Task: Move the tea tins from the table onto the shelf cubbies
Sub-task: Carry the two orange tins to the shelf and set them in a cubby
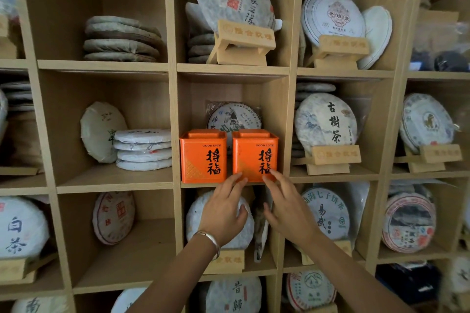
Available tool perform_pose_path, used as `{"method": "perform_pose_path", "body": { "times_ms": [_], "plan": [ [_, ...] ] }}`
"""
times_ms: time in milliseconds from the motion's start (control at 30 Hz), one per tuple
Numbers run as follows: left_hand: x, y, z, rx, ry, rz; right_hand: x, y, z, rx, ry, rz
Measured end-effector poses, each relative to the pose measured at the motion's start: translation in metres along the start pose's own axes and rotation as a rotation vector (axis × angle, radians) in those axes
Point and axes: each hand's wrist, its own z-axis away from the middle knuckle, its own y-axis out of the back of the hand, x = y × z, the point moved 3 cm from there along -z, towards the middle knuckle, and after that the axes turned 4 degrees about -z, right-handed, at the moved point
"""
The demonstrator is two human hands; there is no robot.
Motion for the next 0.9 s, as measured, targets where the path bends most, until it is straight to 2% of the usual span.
{"method": "perform_pose_path", "body": {
  "times_ms": [200, 400, 567, 900],
  "plan": [
    [0.001, -0.005, -0.003, -0.055, 0.023, -0.069, 0.001, -0.003, -0.002, -0.056, 0.008, 0.057],
    [0.0, -0.009, -0.003, -0.059, 0.037, -0.053, 0.005, -0.006, -0.002, -0.088, -0.041, -0.01],
    [0.007, -0.013, -0.001, -0.057, 0.106, -0.079, 0.012, -0.01, -0.003, -0.086, -0.106, -0.103],
    [0.025, -0.019, -0.01, -0.093, 0.274, -0.045, 0.015, -0.013, -0.004, -0.12, -0.102, -0.098]
  ]
}}
